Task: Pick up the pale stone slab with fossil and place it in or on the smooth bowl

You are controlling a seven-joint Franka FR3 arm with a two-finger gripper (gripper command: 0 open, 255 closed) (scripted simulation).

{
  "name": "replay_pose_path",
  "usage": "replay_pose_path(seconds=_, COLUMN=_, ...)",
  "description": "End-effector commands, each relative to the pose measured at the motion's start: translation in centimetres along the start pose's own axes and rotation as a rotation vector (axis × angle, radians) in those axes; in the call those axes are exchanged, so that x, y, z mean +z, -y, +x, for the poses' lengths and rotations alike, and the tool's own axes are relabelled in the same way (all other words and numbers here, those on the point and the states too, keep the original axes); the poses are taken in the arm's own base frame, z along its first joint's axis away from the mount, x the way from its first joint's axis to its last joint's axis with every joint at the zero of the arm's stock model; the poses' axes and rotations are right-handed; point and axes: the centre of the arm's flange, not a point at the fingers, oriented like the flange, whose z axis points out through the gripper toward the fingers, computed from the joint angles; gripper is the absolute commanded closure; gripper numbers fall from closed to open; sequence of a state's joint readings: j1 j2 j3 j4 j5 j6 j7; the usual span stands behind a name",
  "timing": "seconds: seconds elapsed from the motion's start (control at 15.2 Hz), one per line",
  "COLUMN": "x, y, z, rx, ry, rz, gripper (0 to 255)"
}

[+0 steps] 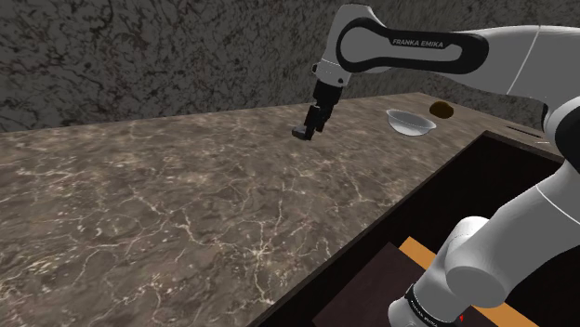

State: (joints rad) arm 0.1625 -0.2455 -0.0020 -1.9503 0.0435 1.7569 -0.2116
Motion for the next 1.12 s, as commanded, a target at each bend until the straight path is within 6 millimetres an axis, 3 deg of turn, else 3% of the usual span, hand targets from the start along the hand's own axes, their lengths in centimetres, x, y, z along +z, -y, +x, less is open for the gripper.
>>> replay_pose_path(seconds=0.0, x=0.1, y=0.0, z=0.0, rx=0.0, ry=0.0, rz=0.0, gripper=0)
replay_pose_path(seconds=0.26, x=0.1, y=0.0, z=0.0, rx=0.0, ry=0.0, rz=0.0, gripper=0)
replay_pose_path(seconds=0.33, x=0.1, y=0.0, z=0.0, rx=0.0, ry=0.0, rz=0.0, gripper=255)
replay_pose_path(seconds=0.92, x=0.1, y=0.0, z=0.0, rx=0.0, ry=0.0, rz=0.0, gripper=255)
replay_pose_path(seconds=0.99, x=0.1, y=0.0, z=0.0, rx=0.0, ry=0.0, rz=0.0, gripper=0)
replay_pose_path(seconds=1.06, x=-0.5, y=-0.1, z=1.3, rx=0.005, ry=0.002, rz=0.002, gripper=0)
